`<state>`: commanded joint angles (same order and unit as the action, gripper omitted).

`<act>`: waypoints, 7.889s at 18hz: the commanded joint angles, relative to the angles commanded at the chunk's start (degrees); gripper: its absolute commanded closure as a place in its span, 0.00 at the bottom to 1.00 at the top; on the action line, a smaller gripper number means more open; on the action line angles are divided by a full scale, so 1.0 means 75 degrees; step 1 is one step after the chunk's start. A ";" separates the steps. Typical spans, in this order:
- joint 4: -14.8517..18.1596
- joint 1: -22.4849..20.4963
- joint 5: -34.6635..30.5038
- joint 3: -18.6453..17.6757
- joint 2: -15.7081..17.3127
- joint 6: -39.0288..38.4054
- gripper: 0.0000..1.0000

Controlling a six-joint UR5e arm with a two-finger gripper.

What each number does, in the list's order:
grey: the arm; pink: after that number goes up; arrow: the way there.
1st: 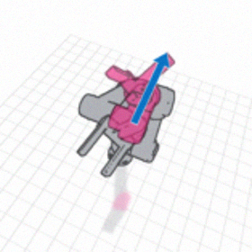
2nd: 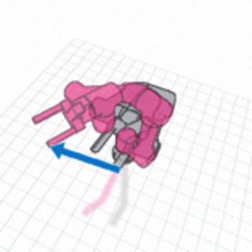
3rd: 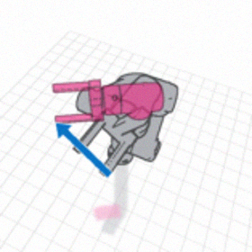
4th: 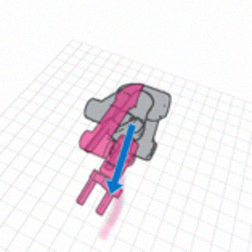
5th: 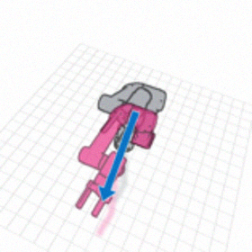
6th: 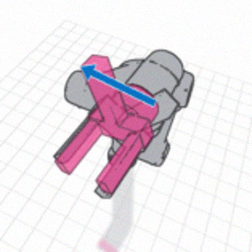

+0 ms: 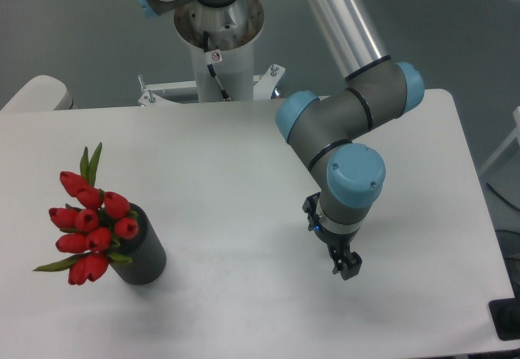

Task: Pick up the flowers from the vase
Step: 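Move the open gripper toward the red tulip stems above the black vase, then close the gripper around the tulip stems just above the vase rim, then lift the gripped tulip bunch up out of the black vase, then carry the tulips away from the vase and lower them toward the table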

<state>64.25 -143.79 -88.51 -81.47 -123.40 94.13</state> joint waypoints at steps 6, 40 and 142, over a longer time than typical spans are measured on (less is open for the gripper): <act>0.0059 0.0047 0.0046 -0.0047 0.0023 -0.0082 0.00; 0.0059 0.0961 0.6689 -0.1934 0.1969 -0.3362 0.00; -0.0375 0.0421 0.1010 -0.0728 0.1350 -0.3340 0.79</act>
<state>61.43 -140.63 -80.93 -86.93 -113.28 69.08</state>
